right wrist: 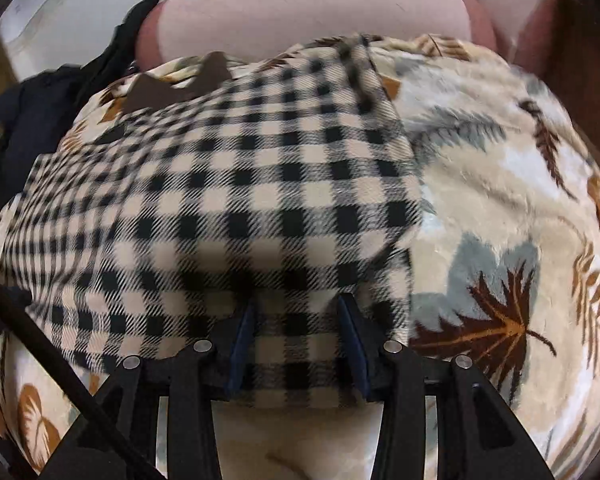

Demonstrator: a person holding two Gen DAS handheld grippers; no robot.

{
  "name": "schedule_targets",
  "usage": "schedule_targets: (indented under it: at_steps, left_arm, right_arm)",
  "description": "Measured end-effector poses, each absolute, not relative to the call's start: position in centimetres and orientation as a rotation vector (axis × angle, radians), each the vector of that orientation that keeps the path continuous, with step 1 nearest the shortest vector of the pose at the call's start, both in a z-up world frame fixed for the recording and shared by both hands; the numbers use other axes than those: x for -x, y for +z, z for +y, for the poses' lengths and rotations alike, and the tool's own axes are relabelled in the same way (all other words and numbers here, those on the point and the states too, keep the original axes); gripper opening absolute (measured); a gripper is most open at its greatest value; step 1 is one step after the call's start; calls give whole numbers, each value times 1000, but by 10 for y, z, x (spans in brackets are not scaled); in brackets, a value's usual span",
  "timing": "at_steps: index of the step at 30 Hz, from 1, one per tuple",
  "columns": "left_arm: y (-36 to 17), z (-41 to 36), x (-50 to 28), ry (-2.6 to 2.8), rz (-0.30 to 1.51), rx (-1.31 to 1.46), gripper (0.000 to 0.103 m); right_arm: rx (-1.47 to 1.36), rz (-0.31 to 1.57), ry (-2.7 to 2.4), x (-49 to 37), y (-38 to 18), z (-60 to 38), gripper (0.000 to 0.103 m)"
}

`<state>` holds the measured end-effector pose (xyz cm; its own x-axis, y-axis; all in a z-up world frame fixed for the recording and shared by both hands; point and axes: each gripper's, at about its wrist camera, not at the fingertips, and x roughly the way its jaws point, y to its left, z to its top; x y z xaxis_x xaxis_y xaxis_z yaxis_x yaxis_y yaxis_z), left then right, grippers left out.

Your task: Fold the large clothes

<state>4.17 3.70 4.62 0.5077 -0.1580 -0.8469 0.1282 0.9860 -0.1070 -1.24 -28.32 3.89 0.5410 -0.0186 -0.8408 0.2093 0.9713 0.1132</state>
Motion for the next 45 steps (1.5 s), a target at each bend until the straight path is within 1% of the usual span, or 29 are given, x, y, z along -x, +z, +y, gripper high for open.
schedule_targets:
  at_steps: [2,5,7,9,14,17,23,24,25,34,36,37,38,39,45]
  left_arm:
    - [47,37,-40,-175,1016,10,41]
    - [53,37,-33,-154,994,-11,41]
    - [62,38,-27,-151,967,0,41]
    - [69,38,-23,-145,943,3,41]
    - [67,31,-24,-123,936,-40,43]
    - [58,31,-30,-93,959,-68,43]
    - [53,40,-30,-58,955,-101,43]
    - [53,40,-29,-54,949,-116,43]
    - [53,40,-28,-52,945,-128,43]
    - [52,56,-18,-31,929,-176,43]
    - [50,63,-16,-25,931,-178,43]
    - [50,64,-15,-20,933,-179,46]
    - [49,67,-15,3,933,-186,53]
    - [50,73,-14,18,930,-177,54]
    - [56,104,-14,34,954,-56,57]
  right_arm:
    - [-186,954,-207,16,49,-289,44]
    - [-166,844,-250,24,68,-291,45]
    - [-166,778,-213,26,78,-283,45]
    - [-148,752,-149,24,83,-265,45]
    - [-13,808,-27,11,69,-209,44]
    - [41,854,-11,8,53,-198,44]
    - [10,930,-110,0,42,-231,45]
    - [-14,938,-123,0,41,-240,47]
    - [-34,943,-132,0,41,-248,49]
    - [-97,947,-258,16,43,-298,49]
    - [-82,950,-300,20,40,-305,52]
    - [-87,952,-306,20,40,-308,53]
    - [-103,954,-312,22,40,-314,53]
    - [-119,955,-318,23,40,-318,53]
    - [-190,948,-361,31,43,-337,54]
